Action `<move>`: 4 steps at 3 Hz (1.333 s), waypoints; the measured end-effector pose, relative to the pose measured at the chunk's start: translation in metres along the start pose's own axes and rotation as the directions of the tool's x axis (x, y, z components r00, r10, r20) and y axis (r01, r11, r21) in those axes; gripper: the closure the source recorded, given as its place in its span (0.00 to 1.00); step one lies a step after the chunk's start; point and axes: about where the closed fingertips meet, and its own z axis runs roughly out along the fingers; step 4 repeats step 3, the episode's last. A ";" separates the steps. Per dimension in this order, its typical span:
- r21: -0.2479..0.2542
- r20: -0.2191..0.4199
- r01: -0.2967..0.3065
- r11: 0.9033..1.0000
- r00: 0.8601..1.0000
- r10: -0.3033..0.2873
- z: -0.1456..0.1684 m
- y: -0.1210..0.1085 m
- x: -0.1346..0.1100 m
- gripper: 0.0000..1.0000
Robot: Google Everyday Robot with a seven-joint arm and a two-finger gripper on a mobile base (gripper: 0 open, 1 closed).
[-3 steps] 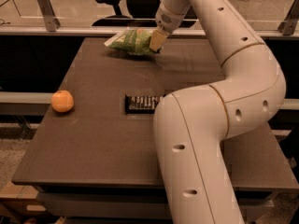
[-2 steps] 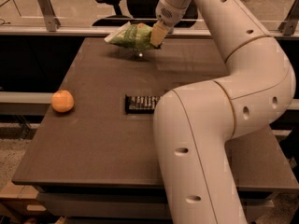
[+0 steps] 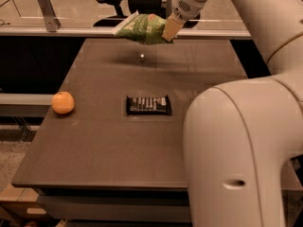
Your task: Pick green jalapeno chip bag
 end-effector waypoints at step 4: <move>0.018 0.105 0.065 0.998 0.992 -0.066 -0.047 0.045 0.037 1.00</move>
Offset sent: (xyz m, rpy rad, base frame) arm -0.0850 -0.0332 0.0236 0.0686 -0.1083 0.0593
